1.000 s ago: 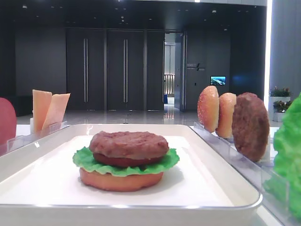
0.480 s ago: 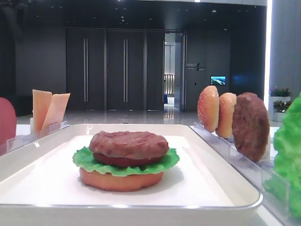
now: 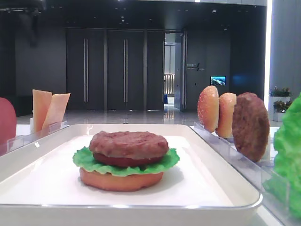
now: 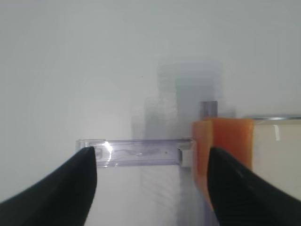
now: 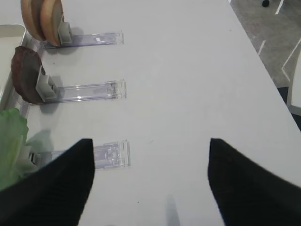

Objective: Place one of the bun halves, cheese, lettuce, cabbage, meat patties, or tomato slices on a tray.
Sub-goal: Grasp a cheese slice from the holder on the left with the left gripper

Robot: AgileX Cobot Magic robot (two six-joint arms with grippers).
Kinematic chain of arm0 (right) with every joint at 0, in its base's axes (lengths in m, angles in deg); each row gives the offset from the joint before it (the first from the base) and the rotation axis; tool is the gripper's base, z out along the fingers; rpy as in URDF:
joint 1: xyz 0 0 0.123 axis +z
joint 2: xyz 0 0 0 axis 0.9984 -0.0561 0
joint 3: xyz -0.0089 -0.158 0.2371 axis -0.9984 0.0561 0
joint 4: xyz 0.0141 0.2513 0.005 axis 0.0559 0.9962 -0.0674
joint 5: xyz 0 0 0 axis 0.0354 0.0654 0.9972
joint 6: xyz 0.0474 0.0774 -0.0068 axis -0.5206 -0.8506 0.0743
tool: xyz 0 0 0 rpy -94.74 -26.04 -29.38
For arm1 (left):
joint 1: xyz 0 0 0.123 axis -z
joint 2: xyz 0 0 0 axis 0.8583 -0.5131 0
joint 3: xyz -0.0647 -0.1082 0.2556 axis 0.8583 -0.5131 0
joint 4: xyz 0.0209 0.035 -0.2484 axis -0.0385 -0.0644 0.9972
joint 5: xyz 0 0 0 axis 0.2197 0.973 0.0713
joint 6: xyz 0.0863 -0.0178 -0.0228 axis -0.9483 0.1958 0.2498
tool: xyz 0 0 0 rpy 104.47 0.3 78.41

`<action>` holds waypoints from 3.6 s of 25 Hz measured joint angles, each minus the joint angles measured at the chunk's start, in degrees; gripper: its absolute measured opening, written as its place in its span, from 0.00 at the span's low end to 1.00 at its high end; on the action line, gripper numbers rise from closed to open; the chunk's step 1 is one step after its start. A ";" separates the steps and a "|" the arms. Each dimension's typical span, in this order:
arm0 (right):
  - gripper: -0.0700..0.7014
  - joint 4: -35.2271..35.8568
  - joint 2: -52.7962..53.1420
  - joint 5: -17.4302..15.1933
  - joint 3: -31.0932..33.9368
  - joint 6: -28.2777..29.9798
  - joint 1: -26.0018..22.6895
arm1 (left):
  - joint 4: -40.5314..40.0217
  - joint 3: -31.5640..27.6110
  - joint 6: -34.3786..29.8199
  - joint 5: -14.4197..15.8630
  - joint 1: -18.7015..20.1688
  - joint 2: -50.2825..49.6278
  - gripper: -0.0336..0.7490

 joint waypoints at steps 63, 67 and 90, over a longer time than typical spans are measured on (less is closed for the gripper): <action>0.72 0.00 0.00 0.00 0.00 -0.05 0.00 | -10.17 0.23 14.25 -0.10 15.95 -14.38 0.59; 0.72 0.00 0.00 0.00 0.00 -0.05 0.00 | -10.11 0.23 14.02 -0.10 15.95 -14.38 0.43; 0.72 0.00 0.00 0.00 0.00 -0.05 0.00 | -7.62 0.23 9.91 -0.10 15.89 -14.22 0.09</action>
